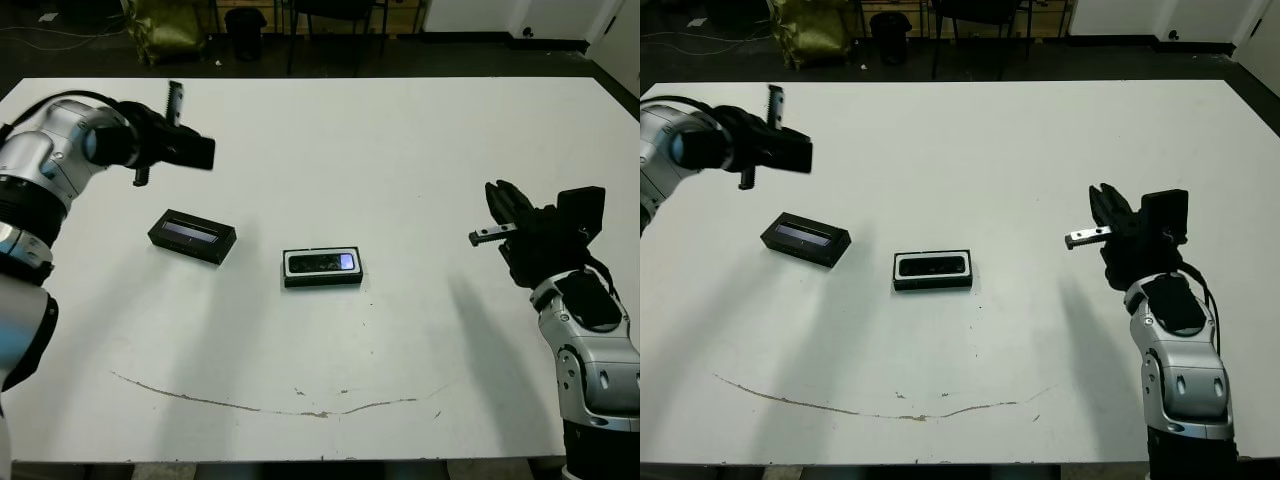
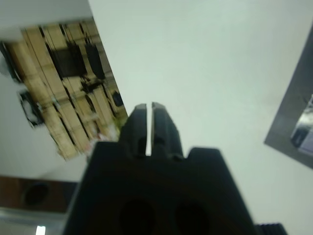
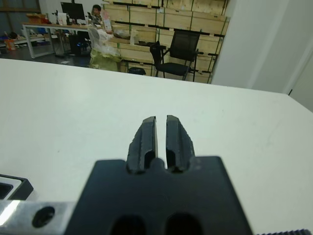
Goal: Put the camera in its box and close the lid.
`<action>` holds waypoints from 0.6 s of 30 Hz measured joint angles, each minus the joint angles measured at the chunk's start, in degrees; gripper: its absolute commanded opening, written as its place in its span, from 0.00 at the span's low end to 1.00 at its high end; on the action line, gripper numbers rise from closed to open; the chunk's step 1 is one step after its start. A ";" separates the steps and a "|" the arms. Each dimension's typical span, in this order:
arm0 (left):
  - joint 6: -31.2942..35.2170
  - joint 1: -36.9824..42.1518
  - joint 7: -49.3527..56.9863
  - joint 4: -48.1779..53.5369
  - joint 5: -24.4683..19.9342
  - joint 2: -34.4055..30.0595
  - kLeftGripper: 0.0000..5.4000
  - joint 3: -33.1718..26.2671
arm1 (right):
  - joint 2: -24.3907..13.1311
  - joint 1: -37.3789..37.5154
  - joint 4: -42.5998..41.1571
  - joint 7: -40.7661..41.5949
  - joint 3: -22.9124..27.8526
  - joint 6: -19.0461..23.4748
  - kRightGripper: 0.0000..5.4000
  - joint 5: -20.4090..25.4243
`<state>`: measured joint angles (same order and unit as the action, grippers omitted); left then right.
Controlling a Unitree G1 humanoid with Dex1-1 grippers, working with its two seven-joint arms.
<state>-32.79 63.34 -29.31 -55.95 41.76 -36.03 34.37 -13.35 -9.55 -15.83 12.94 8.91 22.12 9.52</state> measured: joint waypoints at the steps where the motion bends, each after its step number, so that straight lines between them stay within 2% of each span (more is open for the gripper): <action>1: -1.55 -0.01 2.02 -0.34 1.21 0.03 0.00 0.71 | 0.06 0.18 0.00 0.00 0.02 -0.01 0.01 0.20; 8: -8.19 -0.01 10.55 -2.85 6.19 0.06 0.00 3.61 | 0.32 1.18 0.00 -0.15 -0.13 -0.62 0.01 0.56; 18: -8.46 -0.03 12.02 -6.42 8.92 0.07 0.00 5.79 | 0.66 1.31 -0.10 -0.15 -0.08 -0.59 0.01 1.56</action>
<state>-41.25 63.31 -17.29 -62.37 50.68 -35.96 40.16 -12.69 -8.23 -15.93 12.79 8.83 21.53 11.08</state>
